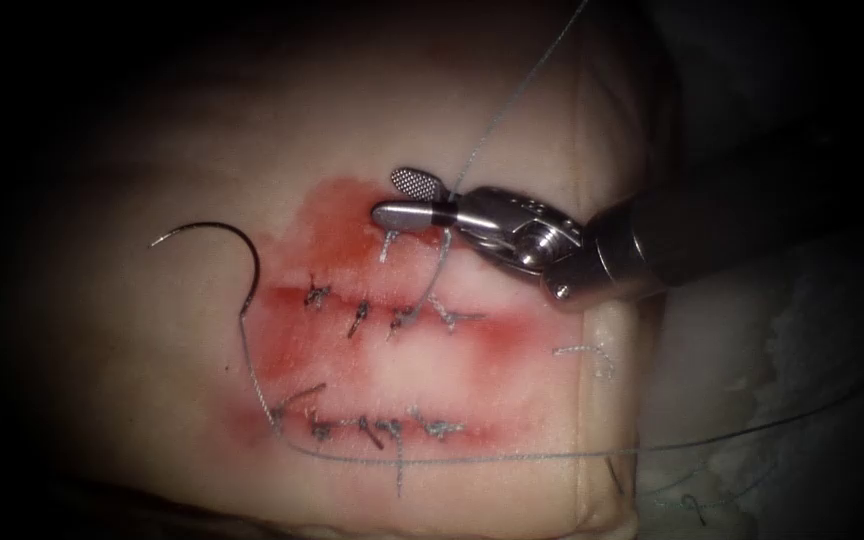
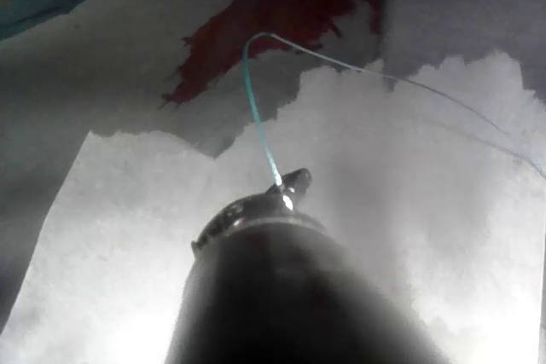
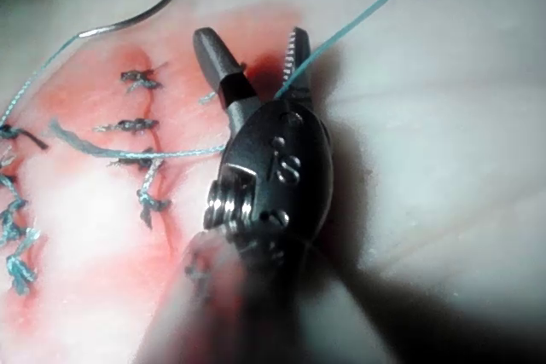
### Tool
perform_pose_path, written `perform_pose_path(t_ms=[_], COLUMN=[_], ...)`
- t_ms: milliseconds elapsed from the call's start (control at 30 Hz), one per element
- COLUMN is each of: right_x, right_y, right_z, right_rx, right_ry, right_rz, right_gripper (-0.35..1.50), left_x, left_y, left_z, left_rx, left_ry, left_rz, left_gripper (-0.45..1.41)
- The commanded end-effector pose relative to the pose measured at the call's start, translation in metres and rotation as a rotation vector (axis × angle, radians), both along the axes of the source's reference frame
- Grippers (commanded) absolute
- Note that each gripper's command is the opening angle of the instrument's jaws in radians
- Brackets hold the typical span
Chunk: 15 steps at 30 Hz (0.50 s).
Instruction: Wound Closure
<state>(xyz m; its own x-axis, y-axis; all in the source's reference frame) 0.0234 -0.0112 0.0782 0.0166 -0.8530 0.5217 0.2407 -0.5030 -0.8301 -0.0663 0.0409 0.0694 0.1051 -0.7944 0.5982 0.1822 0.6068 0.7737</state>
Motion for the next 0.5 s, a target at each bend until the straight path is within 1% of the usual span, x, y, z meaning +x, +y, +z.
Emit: perform_pose_path(t_ms=[33,133,167,200,267,400,500], right_x=[0.0009,0.0009,0.0009,0.0009,0.0008,0.0008,0.0008], right_y=[-0.0001,-0.0001,0.0,0.0,0.0001,0.0004,0.0005], right_z=[0.0002,0.0002,0.0001,0.0001,0.0,-0.0002,-0.0003], right_rx=[0.0,0.001,0.0,0.0,0.001,0.001,-0.001], right_ry=[0.004,0.004,0.007,0.007,0.01,0.014,0.016], right_rz=[-0.001,-0.001,0.0,0.0,0.002,0.008,0.018], right_gripper=[1.19,1.14,1.06,1.06,0.94,0.93,0.86], left_x=[-0.0006,-0.0006,-0.0006,-0.0006,-0.0006,-0.0007,-0.0007], left_y=[0.0011,0.001,0.001,0.001,0.0009,0.0008,0.0007], left_z=[-0.0001,0.0,0.0,0.0,0.0001,0.0003,0.0004], left_rx=[-0.006,-0.007,-0.007,-0.007,-0.008,-0.01,-0.011], left_ry=[-0.002,-0.003,-0.004,-0.004,-0.005,-0.005,-0.005], left_rz=[-0.001,0.002,0.004,0.004,0.006,0.009,0.011], left_gripper=[-0.45,-0.45,-0.45,-0.45,-0.45,-0.45,-0.45])
